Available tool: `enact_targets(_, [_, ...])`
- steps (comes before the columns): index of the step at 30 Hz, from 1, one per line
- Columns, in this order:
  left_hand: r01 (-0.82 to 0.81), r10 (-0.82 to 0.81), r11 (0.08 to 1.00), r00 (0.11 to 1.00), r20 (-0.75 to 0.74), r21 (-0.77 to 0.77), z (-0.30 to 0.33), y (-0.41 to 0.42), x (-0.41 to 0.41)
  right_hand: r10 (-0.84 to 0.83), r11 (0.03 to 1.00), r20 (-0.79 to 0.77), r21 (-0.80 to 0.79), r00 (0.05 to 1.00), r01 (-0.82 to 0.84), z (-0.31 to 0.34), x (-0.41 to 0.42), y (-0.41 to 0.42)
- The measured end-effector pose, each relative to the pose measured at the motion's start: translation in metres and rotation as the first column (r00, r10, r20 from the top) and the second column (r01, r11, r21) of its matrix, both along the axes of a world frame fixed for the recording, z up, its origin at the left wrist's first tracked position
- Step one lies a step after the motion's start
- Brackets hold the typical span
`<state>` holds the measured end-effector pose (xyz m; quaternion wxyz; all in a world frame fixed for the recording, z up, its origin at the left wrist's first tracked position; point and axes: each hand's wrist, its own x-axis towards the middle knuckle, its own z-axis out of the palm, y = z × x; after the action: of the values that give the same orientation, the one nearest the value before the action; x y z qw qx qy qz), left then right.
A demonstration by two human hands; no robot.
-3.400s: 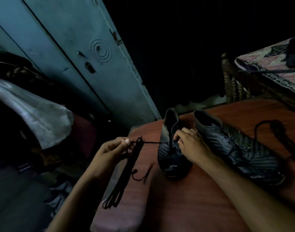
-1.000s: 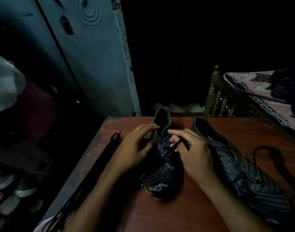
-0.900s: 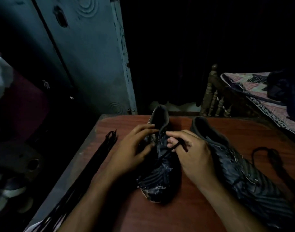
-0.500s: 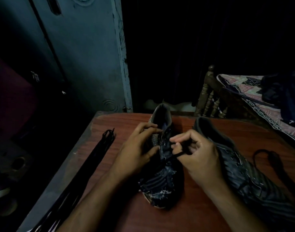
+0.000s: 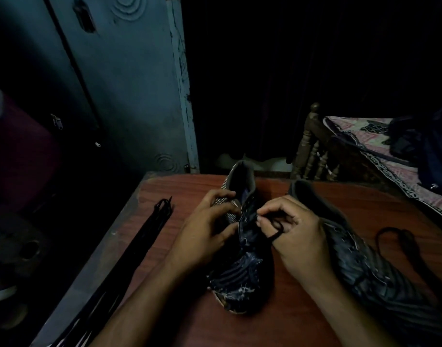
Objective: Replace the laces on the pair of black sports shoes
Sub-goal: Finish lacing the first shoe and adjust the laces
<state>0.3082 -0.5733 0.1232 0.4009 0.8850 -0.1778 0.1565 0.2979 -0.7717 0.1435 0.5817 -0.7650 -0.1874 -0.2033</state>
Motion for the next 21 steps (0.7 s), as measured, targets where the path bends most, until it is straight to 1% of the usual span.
enact_targets(6, [0.003, -0.003, 1.0, 1.0, 0.0, -0.028, -0.0015, -0.0021, 0.0007, -0.02, 1.0, 0.034, -0.019, 0.999, 0.021, -0.0038, 0.0012, -0.0015])
enact_targets(8, [0.003, -0.003, 1.0, 1.0, -0.006, -0.016, -0.0016, -0.0015, 0.0007, -0.048, 0.999, 0.019, -0.019, 0.999, 0.048, -0.0054, 0.0013, -0.0017])
enact_targets(12, [0.002, -0.002, 1.0, 1.0, -0.002, -0.011, -0.0008, -0.001, 0.0002, -0.032, 0.999, -0.016, 0.028, 0.999, 0.033, -0.0056, 0.0016, -0.0008])
enact_targets(18, [0.0, 0.0, 1.0, 1.0, 0.012, -0.022, 0.0, -0.0025, -0.0001, -0.06, 0.994, 0.075, -0.09, 0.995, 0.066, -0.0028, -0.0005, 0.0008])
enact_targets(21, [-0.002, 0.002, 1.0, 1.0, 0.002, -0.018, -0.0004, -0.0028, -0.0008, -0.067, 0.989, 0.097, -0.122, 0.993, 0.078, -0.0009, -0.0018, 0.0015])
